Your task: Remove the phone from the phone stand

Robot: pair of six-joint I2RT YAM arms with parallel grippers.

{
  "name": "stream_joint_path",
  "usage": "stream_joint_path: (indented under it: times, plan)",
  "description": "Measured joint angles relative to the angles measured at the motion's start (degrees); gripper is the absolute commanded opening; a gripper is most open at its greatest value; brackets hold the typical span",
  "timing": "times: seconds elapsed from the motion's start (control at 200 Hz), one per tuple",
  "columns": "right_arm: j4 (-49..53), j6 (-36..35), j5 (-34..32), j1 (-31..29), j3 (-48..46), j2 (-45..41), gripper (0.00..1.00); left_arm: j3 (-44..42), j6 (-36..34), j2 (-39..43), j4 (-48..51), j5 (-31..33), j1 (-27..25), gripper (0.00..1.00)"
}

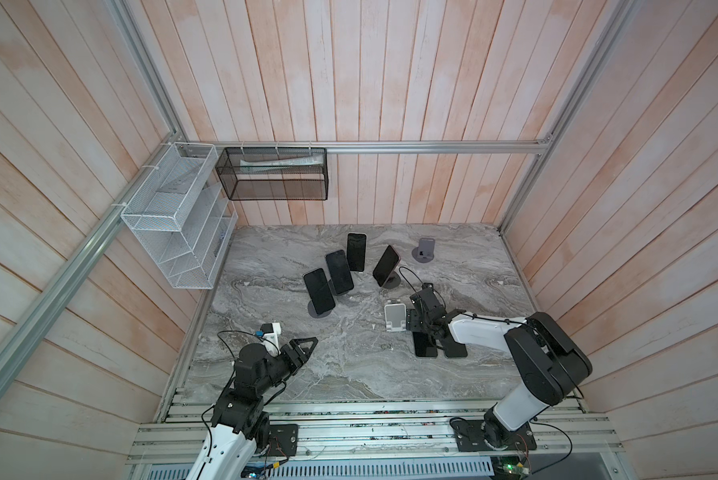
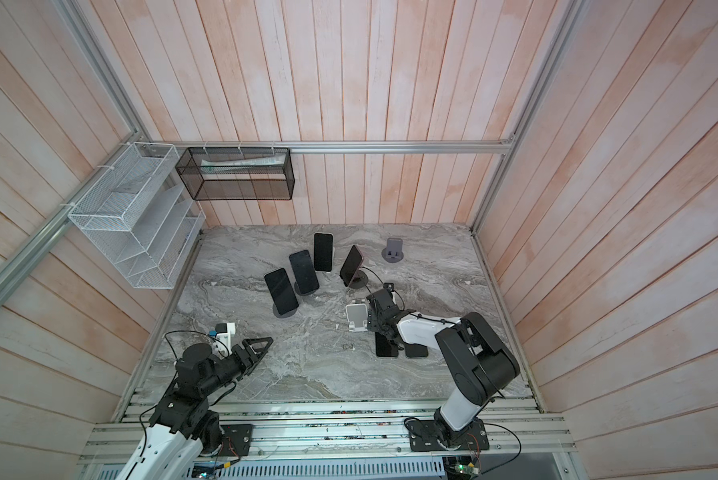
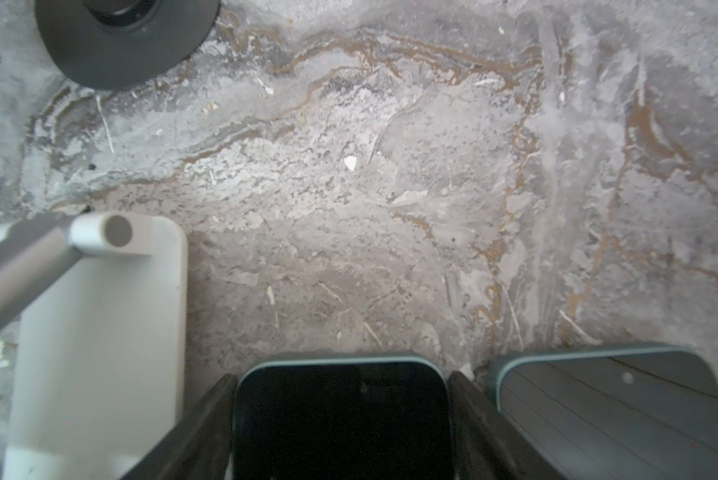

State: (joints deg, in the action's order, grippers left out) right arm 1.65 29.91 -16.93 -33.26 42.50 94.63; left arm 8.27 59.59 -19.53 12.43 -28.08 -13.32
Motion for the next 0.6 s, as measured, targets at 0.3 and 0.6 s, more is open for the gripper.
stream_joint_path:
  times: [0.3, 0.6]
  plan:
    - [1.4, 0.3, 0.9, -0.1, 0.3, -0.7, 0.79, 0.0, -0.1, -0.4, 0.0, 0.0, 0.0, 0.65]
    - [18.0, -0.3, 2.4, -1.0, 4.2, -13.0, 0.86, 0.0, -0.2, -0.9, -1.8, 0.0, 0.0, 0.65]
